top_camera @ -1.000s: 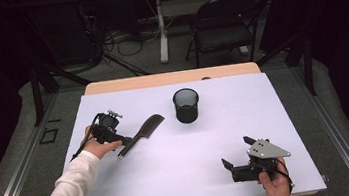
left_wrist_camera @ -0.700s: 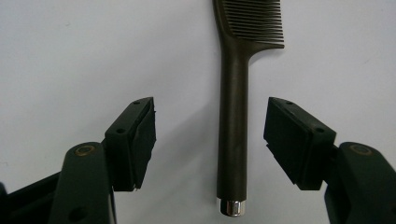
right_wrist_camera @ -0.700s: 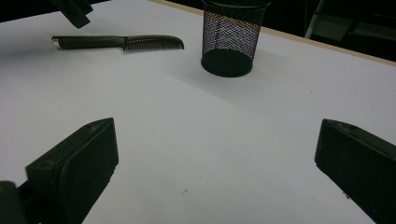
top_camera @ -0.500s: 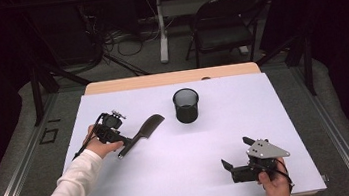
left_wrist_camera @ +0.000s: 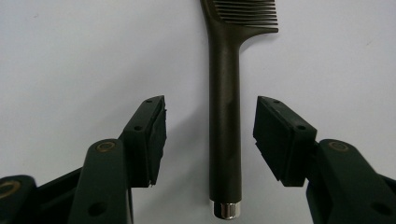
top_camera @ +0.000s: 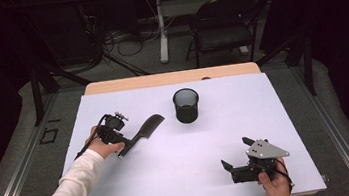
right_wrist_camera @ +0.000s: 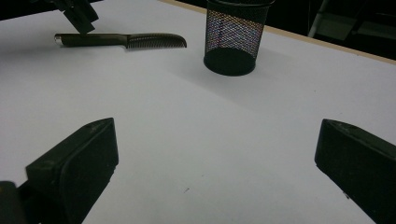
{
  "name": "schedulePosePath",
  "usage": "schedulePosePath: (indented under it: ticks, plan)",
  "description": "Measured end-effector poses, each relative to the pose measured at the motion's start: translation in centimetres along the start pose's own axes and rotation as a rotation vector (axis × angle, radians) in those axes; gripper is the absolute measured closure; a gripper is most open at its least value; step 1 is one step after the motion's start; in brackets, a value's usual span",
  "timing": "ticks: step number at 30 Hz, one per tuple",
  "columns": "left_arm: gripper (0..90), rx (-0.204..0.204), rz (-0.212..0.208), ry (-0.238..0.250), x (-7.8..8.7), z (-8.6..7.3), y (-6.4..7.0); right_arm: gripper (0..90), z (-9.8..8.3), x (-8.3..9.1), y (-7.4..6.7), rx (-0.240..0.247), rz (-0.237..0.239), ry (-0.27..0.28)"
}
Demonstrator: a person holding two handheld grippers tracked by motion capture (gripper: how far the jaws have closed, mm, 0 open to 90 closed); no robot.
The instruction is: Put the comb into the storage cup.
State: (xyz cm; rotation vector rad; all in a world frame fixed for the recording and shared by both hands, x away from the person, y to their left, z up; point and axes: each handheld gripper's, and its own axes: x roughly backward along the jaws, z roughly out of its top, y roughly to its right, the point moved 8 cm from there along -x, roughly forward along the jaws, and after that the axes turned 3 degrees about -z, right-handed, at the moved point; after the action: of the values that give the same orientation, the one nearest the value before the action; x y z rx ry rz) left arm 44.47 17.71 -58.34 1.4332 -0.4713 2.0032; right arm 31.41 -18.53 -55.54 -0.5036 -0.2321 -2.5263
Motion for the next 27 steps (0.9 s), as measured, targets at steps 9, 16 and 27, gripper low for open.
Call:
schedulePosePath:
  ticks: [9, 16, 27]
  plan:
    - [54.4, -0.029, -0.014, -0.028, -0.5, -0.1, 0.3, 0.0, 0.0, 0.0, 0.0, 0.003, 0.005, -0.002]
    - [56.7, -0.028, -0.013, -0.039, -0.8, -0.1, 0.4, 0.0, 0.0, 0.0, -0.1, 0.005, 0.009, -0.003]
    - [60.8, -0.038, -0.019, -0.049, -1.2, -0.1, 0.4, 0.0, -0.1, 0.0, -0.1, 0.006, 0.011, -0.003]
